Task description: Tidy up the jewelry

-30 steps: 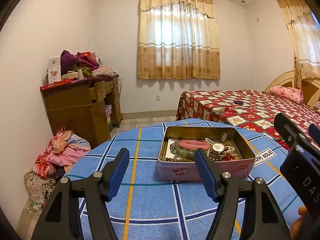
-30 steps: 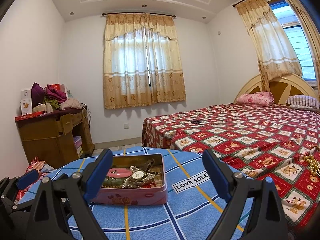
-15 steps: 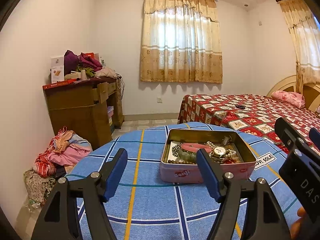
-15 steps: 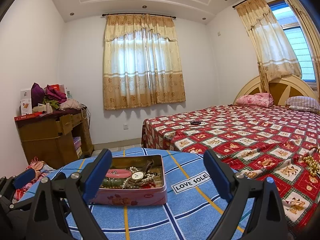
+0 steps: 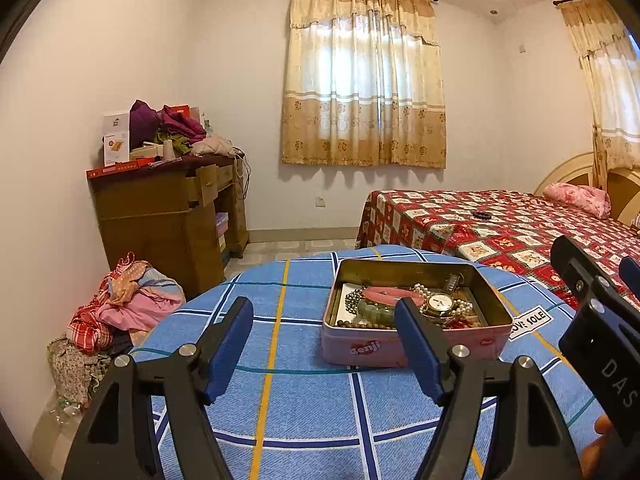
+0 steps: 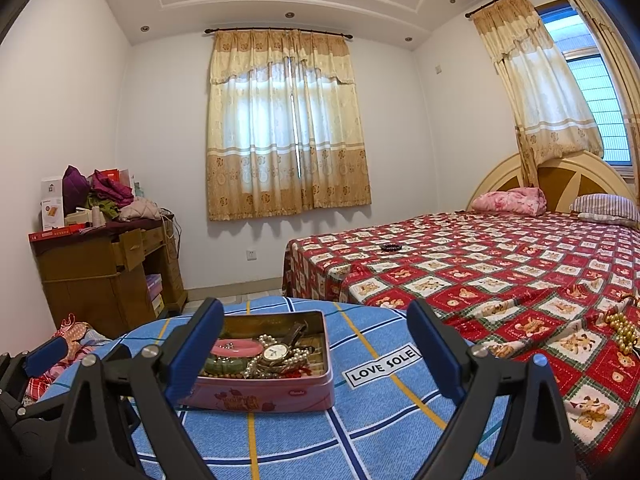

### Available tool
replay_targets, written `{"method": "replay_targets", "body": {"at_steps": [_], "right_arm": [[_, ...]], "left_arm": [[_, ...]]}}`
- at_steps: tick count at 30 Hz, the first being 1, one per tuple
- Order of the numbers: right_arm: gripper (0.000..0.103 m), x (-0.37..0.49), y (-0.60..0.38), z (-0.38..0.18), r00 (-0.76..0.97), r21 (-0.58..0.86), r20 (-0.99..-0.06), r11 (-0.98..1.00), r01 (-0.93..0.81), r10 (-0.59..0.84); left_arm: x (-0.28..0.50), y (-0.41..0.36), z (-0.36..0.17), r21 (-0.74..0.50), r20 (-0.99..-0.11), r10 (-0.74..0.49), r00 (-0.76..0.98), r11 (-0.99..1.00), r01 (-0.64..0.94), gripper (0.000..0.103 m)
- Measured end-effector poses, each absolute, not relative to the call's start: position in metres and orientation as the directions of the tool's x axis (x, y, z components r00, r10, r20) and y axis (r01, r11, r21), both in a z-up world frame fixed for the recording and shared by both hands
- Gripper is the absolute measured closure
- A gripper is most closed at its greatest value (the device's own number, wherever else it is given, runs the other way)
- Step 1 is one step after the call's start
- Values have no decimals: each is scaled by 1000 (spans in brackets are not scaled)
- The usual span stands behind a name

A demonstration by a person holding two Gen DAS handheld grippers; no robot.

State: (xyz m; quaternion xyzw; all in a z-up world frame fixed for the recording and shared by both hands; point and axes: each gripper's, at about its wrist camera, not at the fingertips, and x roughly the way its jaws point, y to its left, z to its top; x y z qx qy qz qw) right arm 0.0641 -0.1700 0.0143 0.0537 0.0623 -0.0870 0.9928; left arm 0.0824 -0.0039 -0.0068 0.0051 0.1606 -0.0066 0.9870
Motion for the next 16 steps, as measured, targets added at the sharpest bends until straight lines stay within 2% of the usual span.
{"method": "replay_targets", "body": {"at_steps": [4,7,12,16], "right_arm": [[8,64,-170,14,977,96,-134,979,179,-166],[8,64,-171,15,977,95,-135,979,180,-166],[8,64,-170,15,977,94,-137,979,180,-166],[1,69,-173,17,972,89,-159,978,191,-175]], "left_arm": [[84,-4,-8,17,-326,0,945,1000,6,29],[83,-2,-8,10,-329,10,944,1000,-7,23],[85,0,-8,-2,-333,-2,943,1000,2,23],[84,-4,-8,13,-335,2,942,1000,2,23]]}}
